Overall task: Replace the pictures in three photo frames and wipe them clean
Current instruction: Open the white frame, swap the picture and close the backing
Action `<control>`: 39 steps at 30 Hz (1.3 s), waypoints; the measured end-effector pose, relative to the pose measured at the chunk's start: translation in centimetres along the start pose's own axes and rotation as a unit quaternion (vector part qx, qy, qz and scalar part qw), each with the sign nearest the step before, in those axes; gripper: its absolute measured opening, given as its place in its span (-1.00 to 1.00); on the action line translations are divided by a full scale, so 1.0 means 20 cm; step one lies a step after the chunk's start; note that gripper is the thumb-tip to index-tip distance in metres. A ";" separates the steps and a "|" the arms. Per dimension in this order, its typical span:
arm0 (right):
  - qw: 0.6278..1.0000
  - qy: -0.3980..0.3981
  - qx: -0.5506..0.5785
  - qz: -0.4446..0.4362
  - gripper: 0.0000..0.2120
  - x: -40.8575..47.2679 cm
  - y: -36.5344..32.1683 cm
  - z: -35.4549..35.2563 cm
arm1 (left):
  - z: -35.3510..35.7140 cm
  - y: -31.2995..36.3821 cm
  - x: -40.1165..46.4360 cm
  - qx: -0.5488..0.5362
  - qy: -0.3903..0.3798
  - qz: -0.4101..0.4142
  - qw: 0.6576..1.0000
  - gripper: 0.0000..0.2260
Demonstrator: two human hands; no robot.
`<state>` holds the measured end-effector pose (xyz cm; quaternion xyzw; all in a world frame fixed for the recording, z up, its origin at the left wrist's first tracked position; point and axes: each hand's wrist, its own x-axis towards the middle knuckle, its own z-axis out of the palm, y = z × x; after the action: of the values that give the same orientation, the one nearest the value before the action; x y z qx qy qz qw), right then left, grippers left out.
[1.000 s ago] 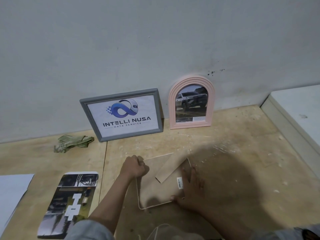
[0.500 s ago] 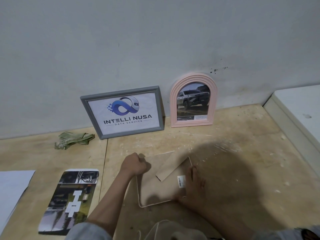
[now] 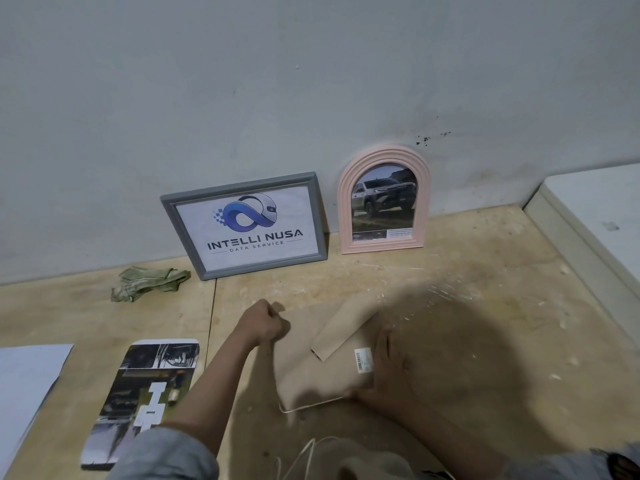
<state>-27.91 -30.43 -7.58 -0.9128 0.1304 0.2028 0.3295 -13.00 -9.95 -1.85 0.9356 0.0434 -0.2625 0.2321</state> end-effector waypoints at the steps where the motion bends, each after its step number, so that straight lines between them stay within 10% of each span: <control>1: 1.000 -0.001 -0.004 0.002 0.55 0.00 0.00 0.00 | 0.00 0.00 -0.01 -0.010 0.000 0.001 1.000 -0.84; 27: 0.982 0.148 0.009 -0.121 0.24 0.02 0.02 -0.06 | 0.11 0.04 -0.21 -0.150 0.196 0.059 0.967 -0.61; 39: 0.985 0.157 0.060 -0.036 0.46 -0.09 0.54 -0.45 | 0.48 0.48 -0.24 -0.033 0.008 0.221 0.975 -0.24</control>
<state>-30.88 -44.24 -6.37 -0.9161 0.1596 0.0366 0.3661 -19.64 -22.75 -2.65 0.9159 -0.1540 -0.1954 0.3151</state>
